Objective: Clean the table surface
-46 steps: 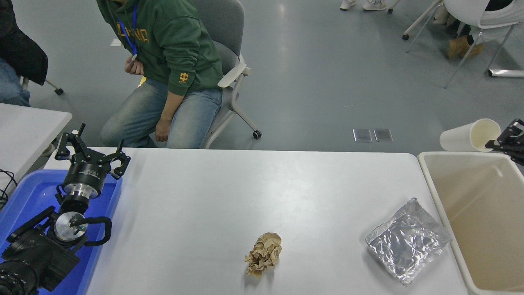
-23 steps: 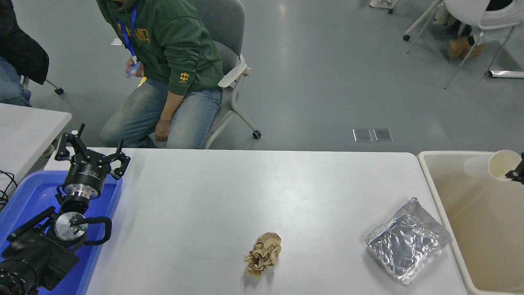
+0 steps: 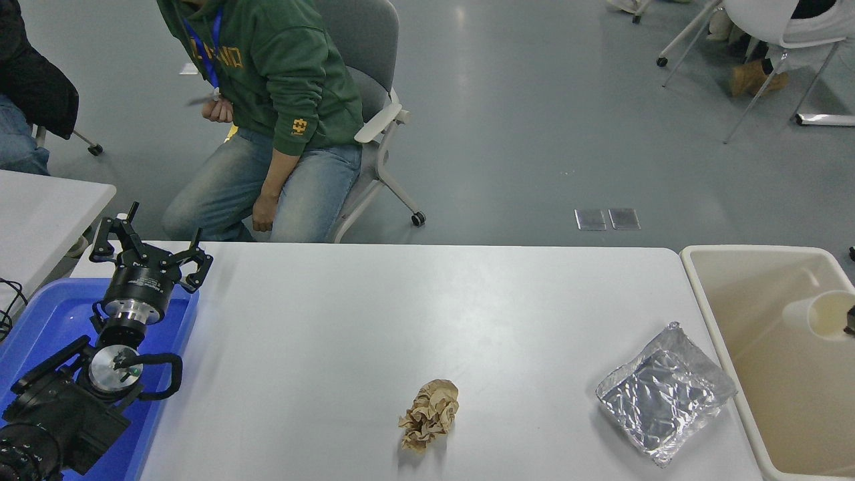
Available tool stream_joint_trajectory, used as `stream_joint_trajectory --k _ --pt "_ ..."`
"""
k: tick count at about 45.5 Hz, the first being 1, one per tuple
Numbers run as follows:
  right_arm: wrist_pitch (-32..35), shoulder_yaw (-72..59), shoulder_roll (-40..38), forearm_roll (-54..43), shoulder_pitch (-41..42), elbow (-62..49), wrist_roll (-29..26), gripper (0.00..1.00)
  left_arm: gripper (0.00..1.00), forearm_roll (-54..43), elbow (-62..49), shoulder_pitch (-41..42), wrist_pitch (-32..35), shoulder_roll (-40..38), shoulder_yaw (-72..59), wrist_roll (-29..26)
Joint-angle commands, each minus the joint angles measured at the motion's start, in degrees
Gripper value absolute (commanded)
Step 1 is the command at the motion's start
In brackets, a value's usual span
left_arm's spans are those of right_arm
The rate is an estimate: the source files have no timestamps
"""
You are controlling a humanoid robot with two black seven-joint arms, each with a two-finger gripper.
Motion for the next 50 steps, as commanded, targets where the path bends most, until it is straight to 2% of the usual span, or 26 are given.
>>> stream_joint_trajectory --k 1,12,26,27,29,30,32,33,34,35,42,50 --pt "-6.7 -3.4 2.9 0.0 -2.5 -2.3 -0.2 0.00 1.00 0.0 0.0 0.0 0.0 0.0 0.0 0.0" --pt "-10.4 -3.4 4.3 0.0 -4.1 -2.3 -0.8 0.00 1.00 0.0 0.0 0.0 0.0 0.1 0.0 0.0" --pt "-10.9 -3.5 4.3 0.1 -4.6 -2.3 -0.8 0.00 1.00 0.0 0.0 0.1 0.0 0.0 0.0 0.0" --pt "-10.9 -3.5 4.3 0.1 -4.6 -2.3 -0.9 0.02 1.00 0.0 0.0 0.1 0.0 0.0 0.0 0.0" --pt "-10.9 -3.5 4.3 0.1 -4.6 -2.4 -1.2 0.44 1.00 0.0 0.0 0.0 0.0 0.0 0.0 0.0" --pt "-10.9 -3.4 4.3 0.1 -4.6 -2.4 -1.3 0.58 1.00 0.0 0.0 0.0 0.0 0.1 0.0 0.0" --pt "-10.8 -3.4 4.3 0.1 -4.5 -2.4 -1.7 0.70 1.00 0.0 0.0 0.1 0.0 0.1 0.0 0.0" --pt "-10.8 -3.4 4.3 0.1 -4.5 -2.4 -1.9 0.79 1.00 0.0 0.0 0.0 0.0 0.0 0.0 0.0" --pt "-10.8 -3.3 4.3 0.1 -4.4 -2.4 -1.9 0.91 1.00 0.0 0.0 0.0 0.0 0.1 0.0 0.0" --pt "-10.9 -2.8 4.3 0.4 -4.2 -2.4 -1.9 0.98 1.00 0.0 0.0 0.0 0.0 0.1 0.0 0.0" --pt "-10.6 -3.7 4.3 5.6 -4.2 -2.4 -2.0 0.98 1.00 0.0 0.0 0.1 0.0 0.0 0.0 0.0" --pt "-10.7 -3.6 4.0 6.3 -4.3 -2.4 -2.0 0.98 1.00 0.0 0.0 0.0 0.0 0.0 0.0 0.0"
